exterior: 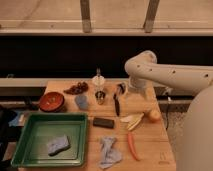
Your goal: Stack cups on top of each other
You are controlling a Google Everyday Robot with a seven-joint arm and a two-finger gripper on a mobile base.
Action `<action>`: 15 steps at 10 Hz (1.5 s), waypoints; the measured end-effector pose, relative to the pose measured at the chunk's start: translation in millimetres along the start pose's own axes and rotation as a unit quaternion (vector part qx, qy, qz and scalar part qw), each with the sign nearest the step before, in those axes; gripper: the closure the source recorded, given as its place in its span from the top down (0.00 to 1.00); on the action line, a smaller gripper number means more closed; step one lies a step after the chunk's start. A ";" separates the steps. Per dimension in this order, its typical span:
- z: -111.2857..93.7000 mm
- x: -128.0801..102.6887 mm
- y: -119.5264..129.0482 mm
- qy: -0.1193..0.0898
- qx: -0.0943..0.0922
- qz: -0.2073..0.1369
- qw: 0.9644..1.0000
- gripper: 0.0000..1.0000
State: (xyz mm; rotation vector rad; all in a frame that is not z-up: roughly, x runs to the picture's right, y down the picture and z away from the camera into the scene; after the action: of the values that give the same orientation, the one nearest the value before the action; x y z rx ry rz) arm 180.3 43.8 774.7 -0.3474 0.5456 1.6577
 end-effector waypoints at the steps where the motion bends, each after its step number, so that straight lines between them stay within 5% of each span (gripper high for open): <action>1: 0.0 0.0 0.0 0.000 0.000 0.000 1.000 0.70; 8: -0.2 -1.7 0.1 0.000 -0.003 -0.003 1.000 0.70; 10: 9.2 -11.9 7.6 0.001 -0.039 -0.031 0.999 0.70; 15: 26.5 -34.6 112.7 -0.033 -0.066 -0.137 0.988 0.70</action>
State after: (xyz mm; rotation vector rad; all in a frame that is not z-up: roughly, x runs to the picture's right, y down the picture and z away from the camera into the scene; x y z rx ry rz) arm 77.1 18.4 832.3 -0.4431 0.3235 1.4365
